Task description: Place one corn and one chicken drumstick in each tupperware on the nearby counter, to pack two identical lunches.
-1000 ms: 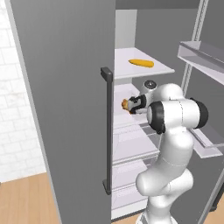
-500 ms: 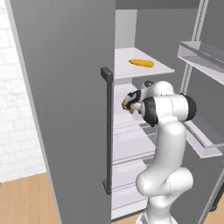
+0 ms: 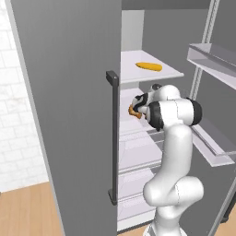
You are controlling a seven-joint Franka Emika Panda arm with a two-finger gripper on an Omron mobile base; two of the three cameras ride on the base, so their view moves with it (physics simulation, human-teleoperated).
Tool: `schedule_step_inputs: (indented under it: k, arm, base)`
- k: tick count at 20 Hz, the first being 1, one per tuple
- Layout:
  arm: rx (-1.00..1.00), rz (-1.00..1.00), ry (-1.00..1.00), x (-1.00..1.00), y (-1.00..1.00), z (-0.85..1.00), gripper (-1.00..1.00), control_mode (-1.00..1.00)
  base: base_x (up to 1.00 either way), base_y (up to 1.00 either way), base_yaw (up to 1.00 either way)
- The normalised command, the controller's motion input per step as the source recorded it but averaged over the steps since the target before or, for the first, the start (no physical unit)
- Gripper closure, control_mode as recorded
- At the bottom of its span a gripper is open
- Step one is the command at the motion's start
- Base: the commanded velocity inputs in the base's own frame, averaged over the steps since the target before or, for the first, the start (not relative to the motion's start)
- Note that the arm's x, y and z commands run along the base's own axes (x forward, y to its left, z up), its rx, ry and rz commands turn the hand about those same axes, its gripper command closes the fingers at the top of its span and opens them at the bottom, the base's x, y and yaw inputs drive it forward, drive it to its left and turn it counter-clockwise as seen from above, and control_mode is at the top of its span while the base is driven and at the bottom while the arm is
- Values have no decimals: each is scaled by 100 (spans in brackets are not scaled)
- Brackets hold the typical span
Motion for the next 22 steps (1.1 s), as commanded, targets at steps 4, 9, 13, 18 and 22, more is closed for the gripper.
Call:
schedule_step_inputs:
  k: [4,9,13,18,22]
  arm:
    - [0,0,10,0,15,-41,-100,-100]
    - [0,0,7,0,12,-36,-100,-100]
    - [0,0,1,0,17,-52,100,-100]
    - [0,0,0,-1,20,-35,100,-100]
    - [0,0,0,-5,12,-4,100,-100]
  base:
    - [0,0,0]
    - [0,0,0]
    - [0,0,0]
    - [0,0,0]
    - [0,0,0]
